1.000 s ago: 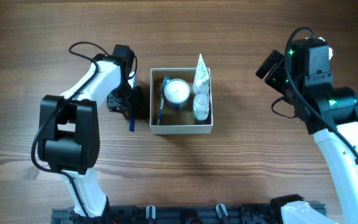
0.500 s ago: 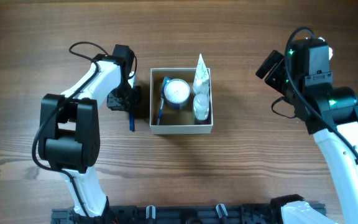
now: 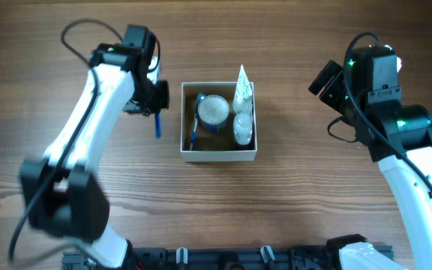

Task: Pack container

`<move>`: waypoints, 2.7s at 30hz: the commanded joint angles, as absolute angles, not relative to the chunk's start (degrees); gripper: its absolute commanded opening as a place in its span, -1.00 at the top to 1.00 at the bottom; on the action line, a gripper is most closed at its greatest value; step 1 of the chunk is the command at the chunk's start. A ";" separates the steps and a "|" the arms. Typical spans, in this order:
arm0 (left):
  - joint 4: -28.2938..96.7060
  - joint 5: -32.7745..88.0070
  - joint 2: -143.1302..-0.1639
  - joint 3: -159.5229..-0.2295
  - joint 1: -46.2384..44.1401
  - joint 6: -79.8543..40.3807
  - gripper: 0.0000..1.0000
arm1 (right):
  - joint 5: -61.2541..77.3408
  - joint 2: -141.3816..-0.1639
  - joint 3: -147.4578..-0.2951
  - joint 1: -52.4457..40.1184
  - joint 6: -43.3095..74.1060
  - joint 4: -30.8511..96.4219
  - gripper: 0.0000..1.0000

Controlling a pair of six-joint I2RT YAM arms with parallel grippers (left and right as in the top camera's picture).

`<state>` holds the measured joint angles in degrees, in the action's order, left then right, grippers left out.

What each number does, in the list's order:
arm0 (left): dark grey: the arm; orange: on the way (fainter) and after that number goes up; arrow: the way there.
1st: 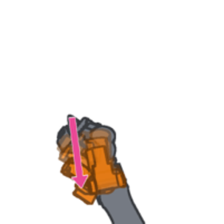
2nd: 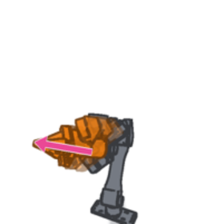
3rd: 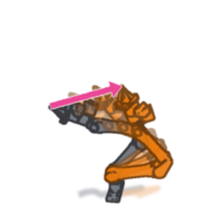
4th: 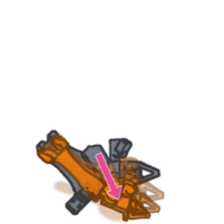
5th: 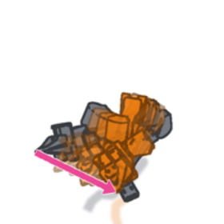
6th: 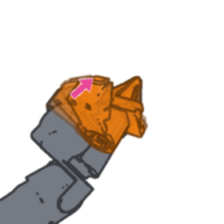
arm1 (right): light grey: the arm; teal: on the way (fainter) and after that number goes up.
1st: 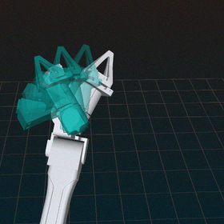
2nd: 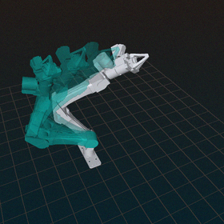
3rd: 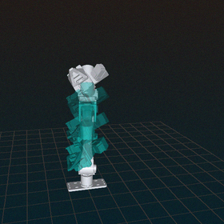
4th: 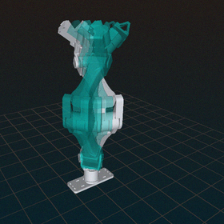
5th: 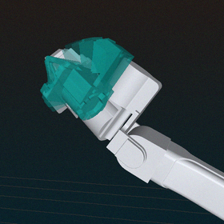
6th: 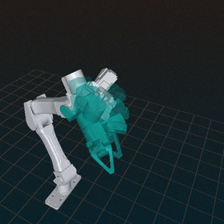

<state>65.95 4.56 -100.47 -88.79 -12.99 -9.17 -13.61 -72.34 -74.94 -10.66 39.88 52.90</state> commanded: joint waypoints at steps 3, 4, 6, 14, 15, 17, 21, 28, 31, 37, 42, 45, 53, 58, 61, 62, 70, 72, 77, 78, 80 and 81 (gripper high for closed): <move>61.34 6.09 -96.01 -89.54 -19.90 -11.70 0.92 | -15.03 -72.97 -75.42 -10.46 40.64 52.95 -1.00; 60.51 5.26 -96.47 -89.25 -20.86 -12.73 0.92 | -15.03 -72.97 -75.42 -10.46 40.66 52.97 -1.00; 59.16 4.32 -97.54 -88.75 -22.41 -13.45 0.92 | -15.03 -72.97 -75.42 -10.46 40.64 52.97 -1.00; 57.89 0.38 -104.81 -88.12 -26.04 -14.20 0.92 | -15.03 -72.97 -75.42 -10.46 40.64 52.97 -1.00; 58.39 0.12 -105.36 -88.12 -26.04 -14.41 0.92 | -15.03 -72.97 -75.42 -10.46 40.64 52.97 -0.99; 59.33 -0.25 -105.82 -88.12 -26.04 -15.35 0.92 | -15.03 -72.97 -75.42 -10.46 40.66 52.97 -1.00; 61.14 -3.03 -105.86 -88.07 -26.04 -16.40 0.92 | -15.03 -72.97 -75.42 -10.46 40.66 52.97 -1.00; 60.95 -4.19 -105.89 -87.20 -26.04 -16.75 0.45 | -15.03 -72.97 -75.42 -10.46 40.64 52.97 -0.99; 60.51 -4.19 -105.82 -87.24 -26.04 -16.78 0.31 | -15.03 -72.97 -75.42 -10.46 40.64 52.95 -0.99; 61.12 -4.19 -103.53 -90.39 -25.21 -16.82 0.38 | -15.03 -72.97 -75.42 -10.46 40.66 52.97 -0.99; 61.82 -7.57 -96.97 -93.32 -21.63 -16.82 0.07 | -15.03 -72.97 -75.42 -10.46 40.66 52.97 -0.99; 61.87 -11.42 -92.09 -93.34 -17.78 -16.82 -0.68 | -15.03 -72.97 -75.42 -10.46 40.64 52.95 -1.00; 62.04 -14.41 -84.29 -93.34 -7.55 -16.82 -1.00 | -15.03 -72.97 -75.42 -10.46 40.64 52.97 -1.00; 62.02 -14.44 -84.03 -93.34 -6.74 -16.82 -0.99 | -15.03 -72.97 -75.42 -10.46 40.64 52.95 -0.99; 62.00 -14.44 -84.07 -93.34 -6.74 -16.82 -0.99 | -15.03 -72.97 -75.42 -10.46 40.64 52.97 -1.00; 62.00 -14.44 -84.05 -93.34 -6.74 -16.80 -0.99 | -15.03 -72.97 -75.42 -10.46 40.66 52.95 -0.99; 62.04 -16.40 -84.05 -93.32 -6.39 -16.78 -0.99 | -15.03 -72.97 -75.42 -10.46 40.64 52.97 -0.99; 62.08 -16.40 -83.79 -93.32 -6.09 -16.78 -0.99 | -15.03 -72.97 -75.42 -10.46 40.64 52.97 -1.00; 63.31 -16.34 -80.27 -91.74 -6.09 -16.80 -0.99 | -15.03 -72.97 -75.42 -10.46 40.66 52.97 -0.99; 63.53 -16.34 -78.74 -90.83 -6.11 -16.80 -1.00 | -15.03 -72.97 -75.42 -10.46 40.66 52.97 -0.99; 63.35 -16.40 -75.05 -88.42 -6.09 -16.75 -1.00 | -15.03 -72.97 -75.42 -10.46 40.66 52.97 -1.00; 62.96 -16.38 -73.28 -87.22 -6.09 -16.78 -0.99 | -15.03 -72.97 -75.42 -10.46 40.64 52.97 -0.99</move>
<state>63.26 -15.20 -80.60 -90.61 -6.46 -16.82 -13.61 -72.34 -74.94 -10.66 39.88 52.93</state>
